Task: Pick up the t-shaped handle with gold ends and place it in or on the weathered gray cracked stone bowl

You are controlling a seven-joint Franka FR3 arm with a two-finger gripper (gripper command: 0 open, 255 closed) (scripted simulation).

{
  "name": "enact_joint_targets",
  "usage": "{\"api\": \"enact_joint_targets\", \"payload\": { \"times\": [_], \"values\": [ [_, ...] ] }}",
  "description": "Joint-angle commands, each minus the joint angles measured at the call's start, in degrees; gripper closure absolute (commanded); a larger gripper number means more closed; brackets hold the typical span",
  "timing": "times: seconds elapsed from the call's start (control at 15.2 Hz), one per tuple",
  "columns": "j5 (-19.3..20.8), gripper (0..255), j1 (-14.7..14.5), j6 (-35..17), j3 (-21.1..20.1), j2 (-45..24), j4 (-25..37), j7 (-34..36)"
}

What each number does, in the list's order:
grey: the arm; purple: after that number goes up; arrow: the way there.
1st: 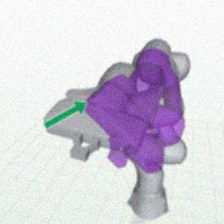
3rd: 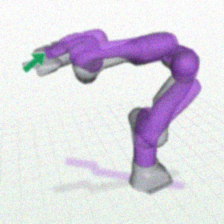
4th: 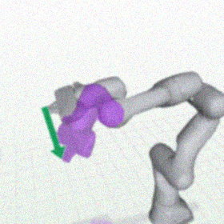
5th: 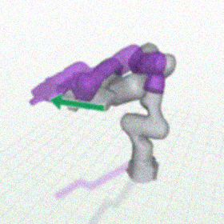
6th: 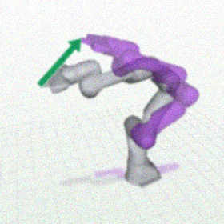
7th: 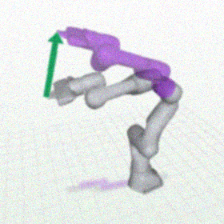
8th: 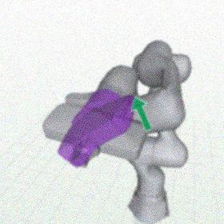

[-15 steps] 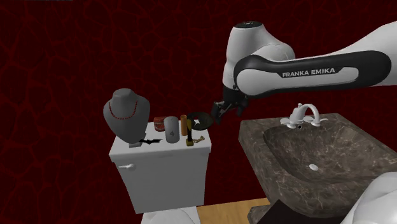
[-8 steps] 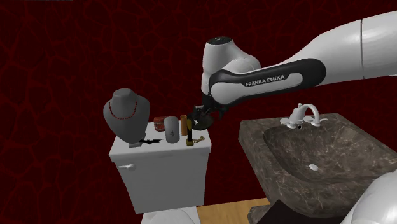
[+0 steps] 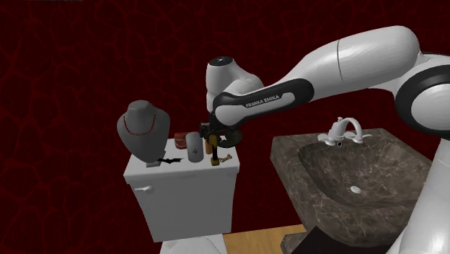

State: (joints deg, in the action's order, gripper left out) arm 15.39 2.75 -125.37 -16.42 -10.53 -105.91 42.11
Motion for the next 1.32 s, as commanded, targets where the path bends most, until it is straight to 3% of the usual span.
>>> {"api": "enact_joint_targets", "payload": {
  "times": [0.0,0.46,0.99,1.06,1.25],
  "values": [
    [1.43,0,-0.63,-0.29,0.22,-3.46,3.06,1.86],
    [3.11,0,-0.66,-4.61,1.01,-6.78,1.9,2.9],
    [3.11,0,-0.67,-4.6,1.01,-6.78,1.9,2.9],
    [3.11,255,-0.67,-4.6,1.01,-6.78,1.9,2.9],
    [3.11,255,-0.67,-4.6,1.01,-6.78,1.9,2.9]
  ]
}}
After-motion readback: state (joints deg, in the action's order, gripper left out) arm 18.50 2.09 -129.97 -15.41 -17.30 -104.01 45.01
